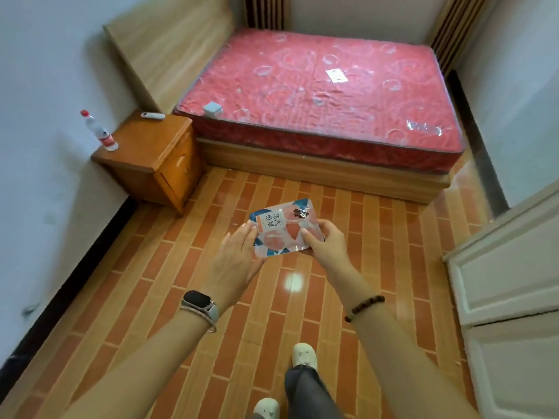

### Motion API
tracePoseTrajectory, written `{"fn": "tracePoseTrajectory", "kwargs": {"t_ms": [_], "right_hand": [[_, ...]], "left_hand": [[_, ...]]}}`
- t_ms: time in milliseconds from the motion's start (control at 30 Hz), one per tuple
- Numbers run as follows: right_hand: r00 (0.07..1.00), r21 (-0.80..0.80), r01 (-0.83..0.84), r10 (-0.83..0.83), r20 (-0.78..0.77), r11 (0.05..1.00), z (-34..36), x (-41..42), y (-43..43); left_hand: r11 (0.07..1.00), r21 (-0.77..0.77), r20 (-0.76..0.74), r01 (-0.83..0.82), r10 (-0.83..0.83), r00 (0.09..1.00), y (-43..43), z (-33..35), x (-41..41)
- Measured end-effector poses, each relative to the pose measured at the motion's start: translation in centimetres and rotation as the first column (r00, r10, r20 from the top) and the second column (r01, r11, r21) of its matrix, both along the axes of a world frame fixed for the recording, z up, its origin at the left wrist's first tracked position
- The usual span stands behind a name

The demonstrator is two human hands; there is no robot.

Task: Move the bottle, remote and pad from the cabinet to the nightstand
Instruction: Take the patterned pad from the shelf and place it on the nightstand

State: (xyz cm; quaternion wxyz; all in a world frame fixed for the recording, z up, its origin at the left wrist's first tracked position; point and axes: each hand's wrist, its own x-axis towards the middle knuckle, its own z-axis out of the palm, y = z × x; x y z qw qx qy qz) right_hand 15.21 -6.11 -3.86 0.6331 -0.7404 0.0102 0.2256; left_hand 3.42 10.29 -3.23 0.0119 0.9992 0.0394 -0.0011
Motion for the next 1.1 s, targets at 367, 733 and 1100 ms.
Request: {"fn": "tracePoseTrajectory", "kwargs": {"t_ms": [367, 733, 1100], "right_hand": [[0.957, -0.038, -0.283, 0.285, 0.061, 0.958, 0.9, 11.0, 7.6], [0.916, -0.049, -0.391, 0.394, 0.075, 0.919, 0.1, 18.3, 18.1], [0.895, -0.080, -0.428, 0.435, 0.104, 0.900, 0.9, 26.1, 32.6]], "left_hand": [[0.970, 0.029, -0.044, -0.242, 0.243, 0.969, 4.2, 0.5, 6.8], [0.848, -0.281, 0.069, -0.448, 0.484, 0.872, 12.3, -1.3, 13.2], [0.823, -0.283, 0.081, -0.492, 0.532, 0.843, 25.9, -0.9, 20.5]]}}
